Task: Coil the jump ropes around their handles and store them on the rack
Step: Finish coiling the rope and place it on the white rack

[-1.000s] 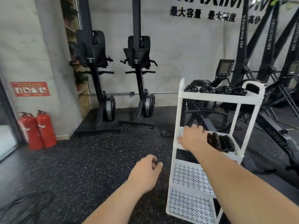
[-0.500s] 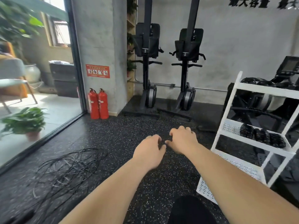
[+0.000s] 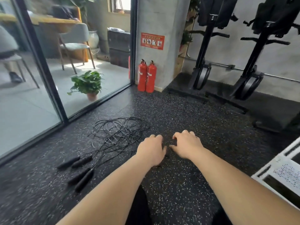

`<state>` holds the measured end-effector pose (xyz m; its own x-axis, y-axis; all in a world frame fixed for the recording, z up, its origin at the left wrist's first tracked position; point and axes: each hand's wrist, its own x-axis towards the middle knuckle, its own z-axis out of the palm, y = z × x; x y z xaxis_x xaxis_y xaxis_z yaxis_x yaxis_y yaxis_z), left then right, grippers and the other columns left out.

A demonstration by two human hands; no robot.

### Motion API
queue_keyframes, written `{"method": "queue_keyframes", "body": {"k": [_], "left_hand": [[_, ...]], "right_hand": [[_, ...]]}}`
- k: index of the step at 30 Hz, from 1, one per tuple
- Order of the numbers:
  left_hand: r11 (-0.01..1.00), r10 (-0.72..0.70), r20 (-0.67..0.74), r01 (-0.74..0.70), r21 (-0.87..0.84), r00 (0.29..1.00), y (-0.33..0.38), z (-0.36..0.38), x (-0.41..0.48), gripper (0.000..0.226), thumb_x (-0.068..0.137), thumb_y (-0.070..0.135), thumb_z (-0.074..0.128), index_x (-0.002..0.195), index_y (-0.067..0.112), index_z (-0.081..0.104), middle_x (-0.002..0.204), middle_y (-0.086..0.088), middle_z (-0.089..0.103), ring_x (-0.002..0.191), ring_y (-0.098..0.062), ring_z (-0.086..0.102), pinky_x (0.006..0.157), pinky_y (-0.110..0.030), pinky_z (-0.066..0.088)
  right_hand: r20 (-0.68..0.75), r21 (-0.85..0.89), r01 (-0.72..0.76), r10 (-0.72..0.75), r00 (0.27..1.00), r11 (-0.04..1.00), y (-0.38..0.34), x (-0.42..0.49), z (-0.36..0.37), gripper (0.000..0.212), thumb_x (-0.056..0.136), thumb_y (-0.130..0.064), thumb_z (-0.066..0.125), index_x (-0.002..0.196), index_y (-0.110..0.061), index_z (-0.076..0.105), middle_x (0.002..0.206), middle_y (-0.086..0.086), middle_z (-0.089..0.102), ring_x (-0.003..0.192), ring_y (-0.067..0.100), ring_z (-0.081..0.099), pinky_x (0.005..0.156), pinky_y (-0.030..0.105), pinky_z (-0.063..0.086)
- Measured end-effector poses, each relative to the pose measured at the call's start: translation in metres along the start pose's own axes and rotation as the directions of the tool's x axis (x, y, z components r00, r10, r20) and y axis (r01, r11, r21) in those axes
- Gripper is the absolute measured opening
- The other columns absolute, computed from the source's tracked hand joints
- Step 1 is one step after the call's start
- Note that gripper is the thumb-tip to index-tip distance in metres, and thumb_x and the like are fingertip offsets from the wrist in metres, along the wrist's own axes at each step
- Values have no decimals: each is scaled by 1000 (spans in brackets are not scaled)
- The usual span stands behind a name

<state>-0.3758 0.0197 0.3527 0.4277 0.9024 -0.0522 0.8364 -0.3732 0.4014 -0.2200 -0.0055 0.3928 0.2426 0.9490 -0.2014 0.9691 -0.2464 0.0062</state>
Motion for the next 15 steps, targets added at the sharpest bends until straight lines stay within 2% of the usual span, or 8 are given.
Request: {"method": "queue_keyframes", "body": {"k": [5,15], "left_hand": [[997,-76,100,72,42,992,-46,6,33,44,106,47,55,139,19,54,133,-10,58,125,-36,59,103,-50,53],[988,-154,265,147,49,952,-118,35,117,54,106,47,58,149,16,49,140,-13,57,126,-36,60,105,-47,52]], "right_hand": [[84,5,47,-47,995,999,-23,41,30,58,101,-62,57,149,-31,49,146,6,49,138,32,43,110,50,44],[232,51,41,-52,971,998,-27,126,91,52,102,-58,58,143,-27,50,145,7,49,136,32,43,108,50,46]]}}
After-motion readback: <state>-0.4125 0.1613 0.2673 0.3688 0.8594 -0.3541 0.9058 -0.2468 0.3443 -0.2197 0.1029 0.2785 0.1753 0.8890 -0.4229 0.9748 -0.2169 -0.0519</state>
